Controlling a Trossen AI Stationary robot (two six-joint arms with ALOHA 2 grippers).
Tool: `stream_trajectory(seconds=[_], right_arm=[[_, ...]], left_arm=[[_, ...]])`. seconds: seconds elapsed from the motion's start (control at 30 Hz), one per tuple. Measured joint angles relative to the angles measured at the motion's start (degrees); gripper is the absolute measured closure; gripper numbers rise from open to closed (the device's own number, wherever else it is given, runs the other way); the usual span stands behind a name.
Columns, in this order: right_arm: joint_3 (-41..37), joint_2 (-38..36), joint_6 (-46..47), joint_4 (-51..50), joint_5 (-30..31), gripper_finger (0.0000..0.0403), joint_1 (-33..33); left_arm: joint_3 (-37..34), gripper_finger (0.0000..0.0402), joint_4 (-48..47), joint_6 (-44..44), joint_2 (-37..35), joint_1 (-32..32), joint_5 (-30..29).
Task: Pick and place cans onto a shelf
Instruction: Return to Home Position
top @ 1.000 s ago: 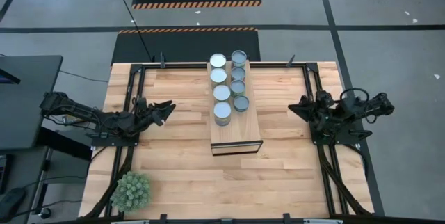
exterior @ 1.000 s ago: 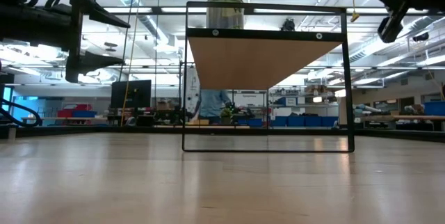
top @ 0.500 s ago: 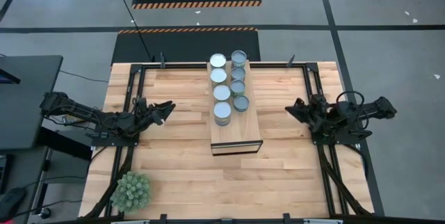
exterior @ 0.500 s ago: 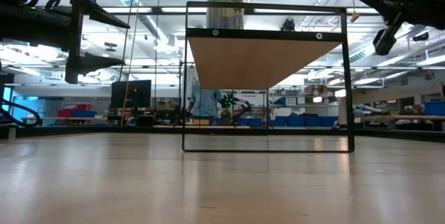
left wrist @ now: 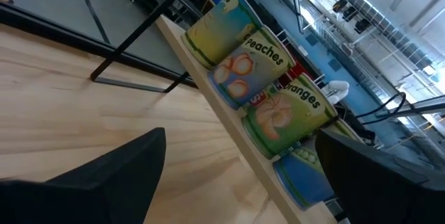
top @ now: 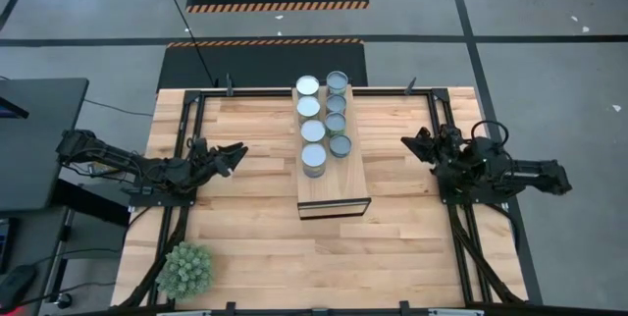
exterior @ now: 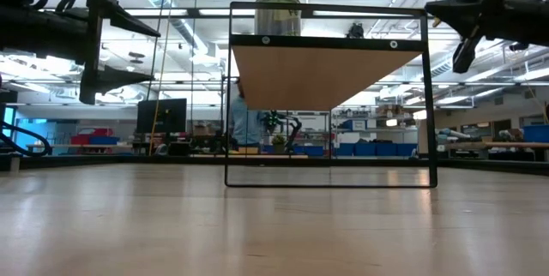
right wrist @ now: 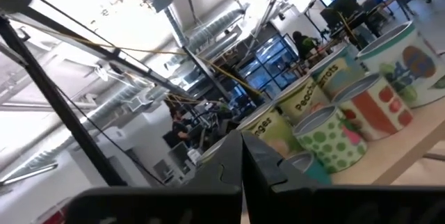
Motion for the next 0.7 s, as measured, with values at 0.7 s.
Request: stream_trajectory(seconds=[0.7], right_arm=[[0.0,0.0,-2.0,-15.18,-2.53,0.0393,-5.01]], left_arm=[[-0.04,0.0029,-9.71,11.09,0.11,-0.07,15.5]])
